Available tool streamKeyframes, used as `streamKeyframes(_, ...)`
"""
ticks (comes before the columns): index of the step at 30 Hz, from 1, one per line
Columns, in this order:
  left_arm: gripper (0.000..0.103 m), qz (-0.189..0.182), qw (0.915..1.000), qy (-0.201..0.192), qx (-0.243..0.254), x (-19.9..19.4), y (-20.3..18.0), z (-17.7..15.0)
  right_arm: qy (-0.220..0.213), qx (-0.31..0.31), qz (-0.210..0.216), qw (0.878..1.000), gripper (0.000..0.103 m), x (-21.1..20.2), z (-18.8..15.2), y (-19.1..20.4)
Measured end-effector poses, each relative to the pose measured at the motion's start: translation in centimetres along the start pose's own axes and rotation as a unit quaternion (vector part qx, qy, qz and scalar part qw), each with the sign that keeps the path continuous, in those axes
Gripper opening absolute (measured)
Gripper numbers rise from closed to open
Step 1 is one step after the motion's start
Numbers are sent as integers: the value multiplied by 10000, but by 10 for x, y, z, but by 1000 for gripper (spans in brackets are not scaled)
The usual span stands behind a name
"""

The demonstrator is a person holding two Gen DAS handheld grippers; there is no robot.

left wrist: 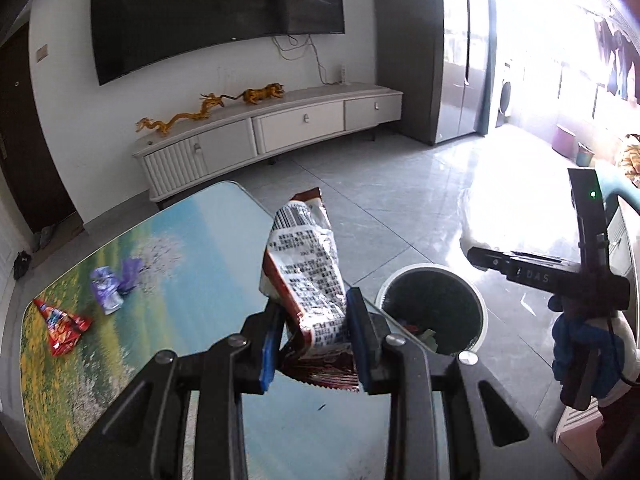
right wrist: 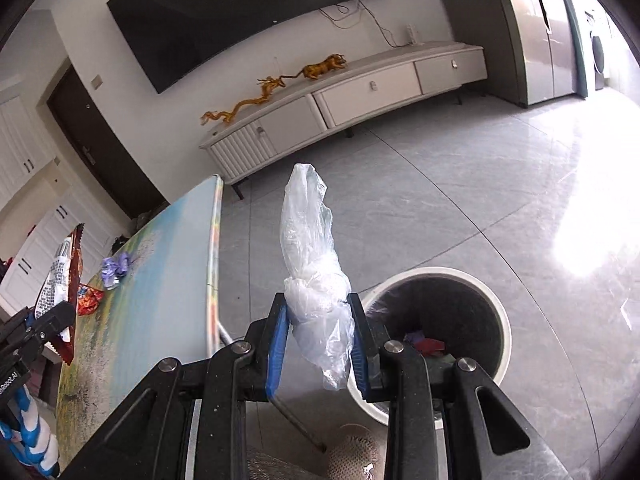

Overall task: Collect trash
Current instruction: 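Carry the white bag and clear plastic over the bin and open both grippers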

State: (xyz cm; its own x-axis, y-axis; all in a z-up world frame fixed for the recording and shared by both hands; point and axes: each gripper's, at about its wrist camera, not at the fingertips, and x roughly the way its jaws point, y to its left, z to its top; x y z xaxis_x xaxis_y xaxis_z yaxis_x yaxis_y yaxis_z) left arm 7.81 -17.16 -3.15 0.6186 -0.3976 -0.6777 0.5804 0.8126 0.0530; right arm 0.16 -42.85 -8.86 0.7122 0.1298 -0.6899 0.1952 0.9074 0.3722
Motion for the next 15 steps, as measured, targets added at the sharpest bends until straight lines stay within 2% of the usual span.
streamKeyframes(7,29,-706,9943,687,403,88,-58,25,483,503,-405,9967,28,36,-14,-56)
streamKeyframes(12,30,-987,9875,1069,609,143,-100,35,725,793,-580,9925,31,57,-19,-87)
streamKeyframes(14,30,-1081,9848,1199,641,160,-114,38,775,901,-655,9908,39,63,-21,-100)
streamKeyframes(15,30,-1143,9834,1251,644,167,-119,38,782,940,-696,9901,46,64,-21,-104)
